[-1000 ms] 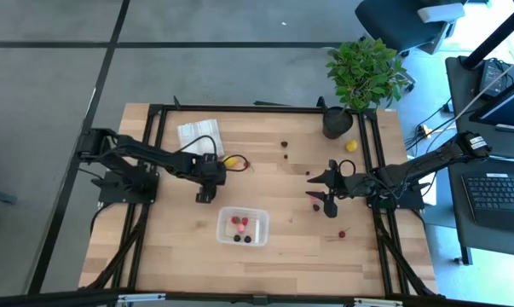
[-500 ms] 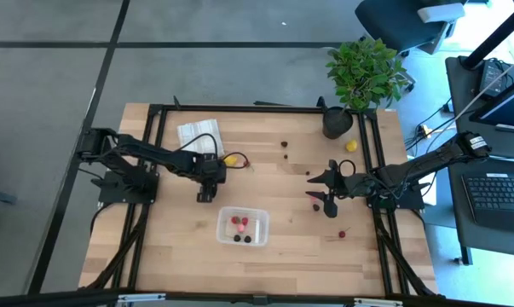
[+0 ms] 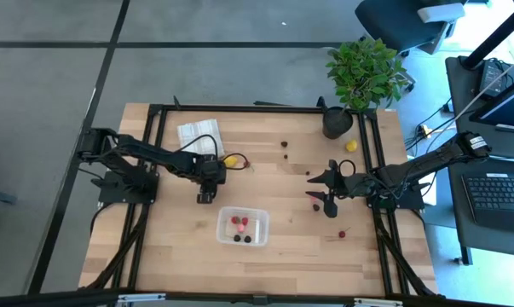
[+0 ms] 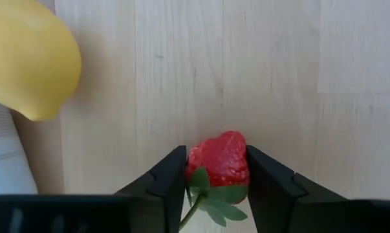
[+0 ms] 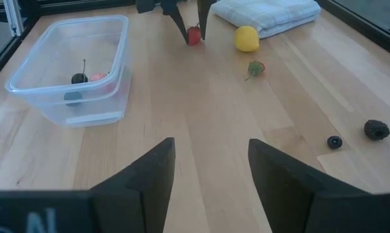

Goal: Pick and placing Produce into tupperware
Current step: Put the bottom strawberry into the transparent bin

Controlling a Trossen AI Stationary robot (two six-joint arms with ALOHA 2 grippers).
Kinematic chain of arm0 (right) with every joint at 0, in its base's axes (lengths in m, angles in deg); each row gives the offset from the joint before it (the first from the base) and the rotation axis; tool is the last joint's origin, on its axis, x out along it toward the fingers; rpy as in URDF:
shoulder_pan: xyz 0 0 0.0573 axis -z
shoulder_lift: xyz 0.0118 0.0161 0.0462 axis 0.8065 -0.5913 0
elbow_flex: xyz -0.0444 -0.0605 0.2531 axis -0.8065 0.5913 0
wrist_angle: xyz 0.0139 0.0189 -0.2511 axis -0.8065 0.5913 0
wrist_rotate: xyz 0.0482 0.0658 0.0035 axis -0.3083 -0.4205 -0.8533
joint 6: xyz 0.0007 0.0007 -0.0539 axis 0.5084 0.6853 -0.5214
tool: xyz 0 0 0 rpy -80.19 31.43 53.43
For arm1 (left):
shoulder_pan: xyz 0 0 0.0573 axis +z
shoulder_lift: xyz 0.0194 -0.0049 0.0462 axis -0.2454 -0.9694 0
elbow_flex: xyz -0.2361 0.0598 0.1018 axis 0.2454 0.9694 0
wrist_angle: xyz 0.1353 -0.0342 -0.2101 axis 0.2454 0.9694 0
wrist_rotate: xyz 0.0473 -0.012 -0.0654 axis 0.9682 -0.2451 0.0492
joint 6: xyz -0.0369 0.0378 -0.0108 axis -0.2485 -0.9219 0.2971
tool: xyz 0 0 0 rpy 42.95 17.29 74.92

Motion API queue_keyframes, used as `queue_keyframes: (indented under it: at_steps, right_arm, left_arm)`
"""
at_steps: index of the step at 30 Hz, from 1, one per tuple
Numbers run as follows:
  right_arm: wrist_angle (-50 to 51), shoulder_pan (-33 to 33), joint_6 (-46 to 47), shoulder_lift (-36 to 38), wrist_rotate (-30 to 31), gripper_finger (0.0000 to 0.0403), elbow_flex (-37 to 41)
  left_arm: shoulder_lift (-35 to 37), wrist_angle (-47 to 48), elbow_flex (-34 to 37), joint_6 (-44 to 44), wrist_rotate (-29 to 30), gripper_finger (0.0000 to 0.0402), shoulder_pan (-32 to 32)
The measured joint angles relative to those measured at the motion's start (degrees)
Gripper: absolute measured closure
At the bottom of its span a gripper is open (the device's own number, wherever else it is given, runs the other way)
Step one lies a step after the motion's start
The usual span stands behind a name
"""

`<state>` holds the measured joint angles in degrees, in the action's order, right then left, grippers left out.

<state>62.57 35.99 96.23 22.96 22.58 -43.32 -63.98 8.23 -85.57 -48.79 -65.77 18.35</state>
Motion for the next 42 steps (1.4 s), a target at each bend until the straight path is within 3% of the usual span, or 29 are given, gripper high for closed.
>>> queue_keyframes:
  at_steps: [7,14,25,32,42]
  right_arm:
    - [0.0,0.02,0.11,0.0,0.0,0.0205,0.0]
    - [0.0,0.02,0.04,0.01,0.0,0.0205,0.0]
    - [-0.02,0.01,-0.2,0.02,0.0,0.0205,0.0]
    - [-0.26,0.0,-0.09,0.02,0.0,0.0205,0.0]
    - [-0.59,0.0,1.23,0.02,0.0,0.0205,0.0]
  left_arm:
    - [1.53,2.2,-0.13,1.38,-0.5,0.0276,-0.9]
    - [9.4,10.41,-2.28,4.6,0.02,0.0282,-1.23]
    - [16.98,5.79,-9.67,6.1,-3.78,0.0282,-9.55]
    - [14.21,-6.95,-11.72,6.1,-5.11,0.0273,-17.95]
    - [1.16,-18.58,-11.72,6.64,-4.96,0.0282,-24.48]
